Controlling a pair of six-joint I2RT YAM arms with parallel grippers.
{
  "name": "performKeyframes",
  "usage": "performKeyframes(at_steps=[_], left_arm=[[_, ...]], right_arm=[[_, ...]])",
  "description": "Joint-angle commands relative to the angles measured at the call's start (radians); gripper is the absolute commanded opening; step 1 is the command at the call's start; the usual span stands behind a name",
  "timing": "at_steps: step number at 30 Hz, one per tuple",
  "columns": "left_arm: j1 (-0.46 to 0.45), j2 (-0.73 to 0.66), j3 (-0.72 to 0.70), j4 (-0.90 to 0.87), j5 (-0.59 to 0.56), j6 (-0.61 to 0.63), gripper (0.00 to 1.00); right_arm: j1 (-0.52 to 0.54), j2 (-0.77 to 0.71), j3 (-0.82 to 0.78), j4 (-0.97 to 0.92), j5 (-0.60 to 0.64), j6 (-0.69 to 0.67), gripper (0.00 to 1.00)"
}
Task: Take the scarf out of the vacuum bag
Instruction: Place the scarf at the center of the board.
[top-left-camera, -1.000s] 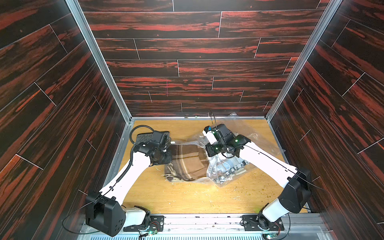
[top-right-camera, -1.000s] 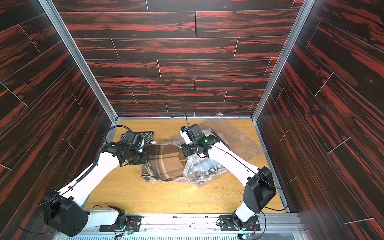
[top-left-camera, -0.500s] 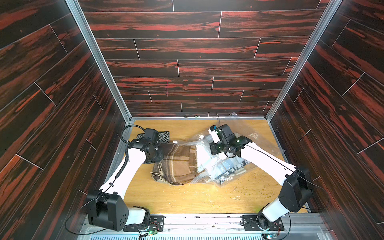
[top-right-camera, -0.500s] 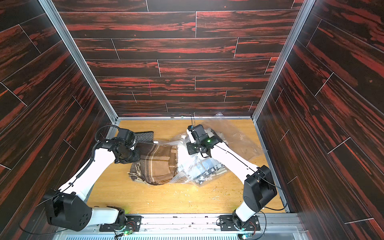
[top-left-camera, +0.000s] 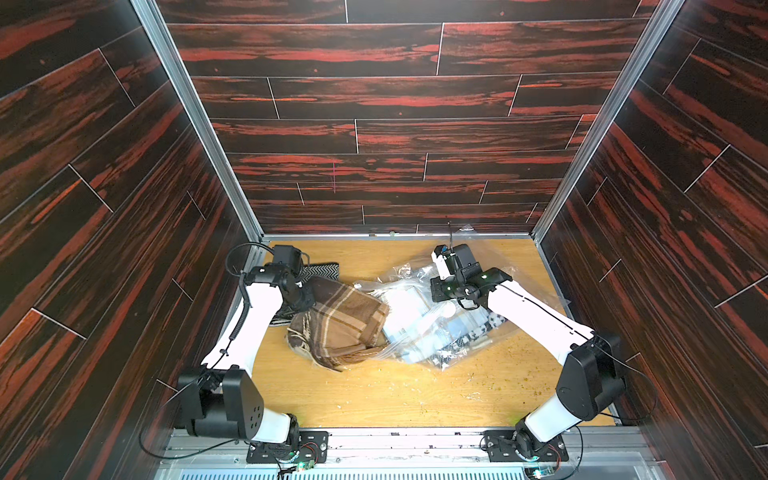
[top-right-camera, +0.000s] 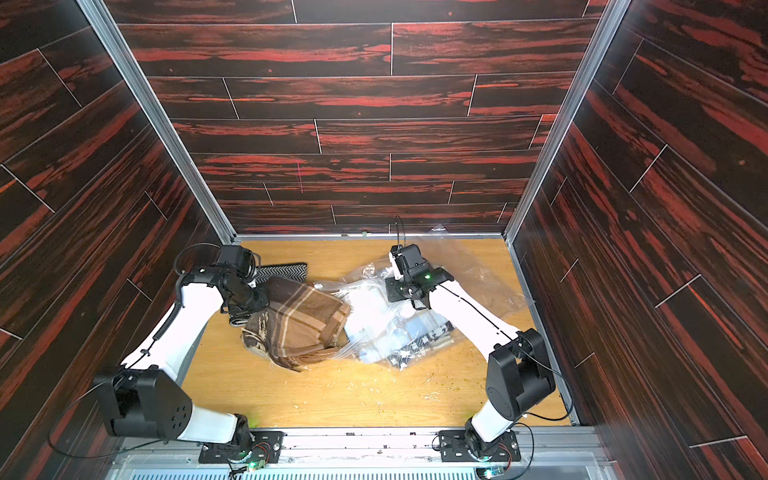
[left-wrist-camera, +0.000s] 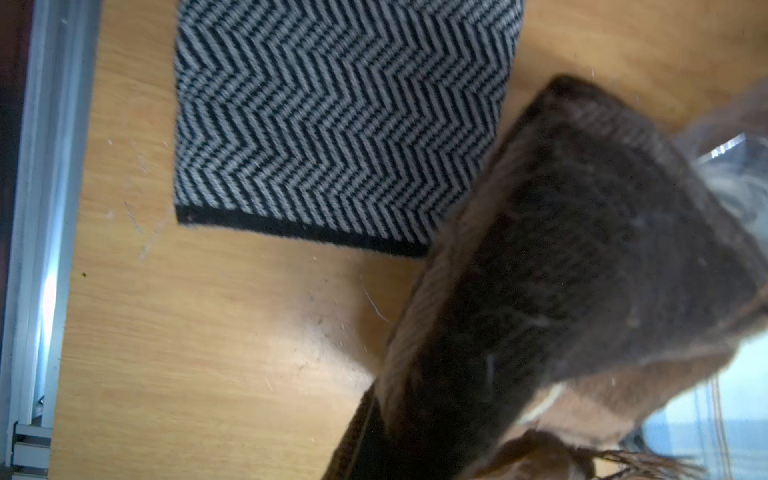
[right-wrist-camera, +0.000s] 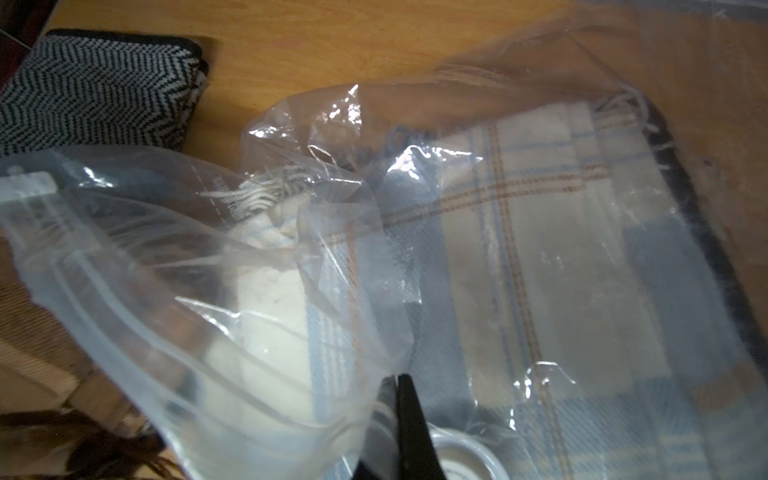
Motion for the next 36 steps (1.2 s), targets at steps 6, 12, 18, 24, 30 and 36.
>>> performKeyframes(at_steps=[6,12,18,24,30,36], left_arm=[[0.110,0.086,0.084,-0.024,-0.003,0.044,0.00],[0.173,0.134,0.138,-0.022,0.011,0.056,0.00],[0.177,0.205,0.224,-0.046,0.113,0.073,0.00],[0.179,0.188,0.232,-0.039,0.086,0.084,0.00],[0.180,0.197,0.272,-0.007,0.064,0.049,0.00],[0.164,0.242,0.337,-0.013,0.168,0.039,0.00]], right_arm=[[-0.051,0.011,0.016,-0.025,0.067,-0.011,0.00],[-0.097,-0.004,0.021,-0.047,0.089,-0.009,0.00],[-0.124,-0.025,0.020,-0.058,0.099,-0.004,0.00],[-0.140,-0.044,0.008,-0.063,0.112,-0.002,0.00],[-0.153,-0.070,-0.008,-0.078,0.135,0.001,0.00],[-0.183,-0.119,-0.050,-0.077,0.133,0.004,0.00]])
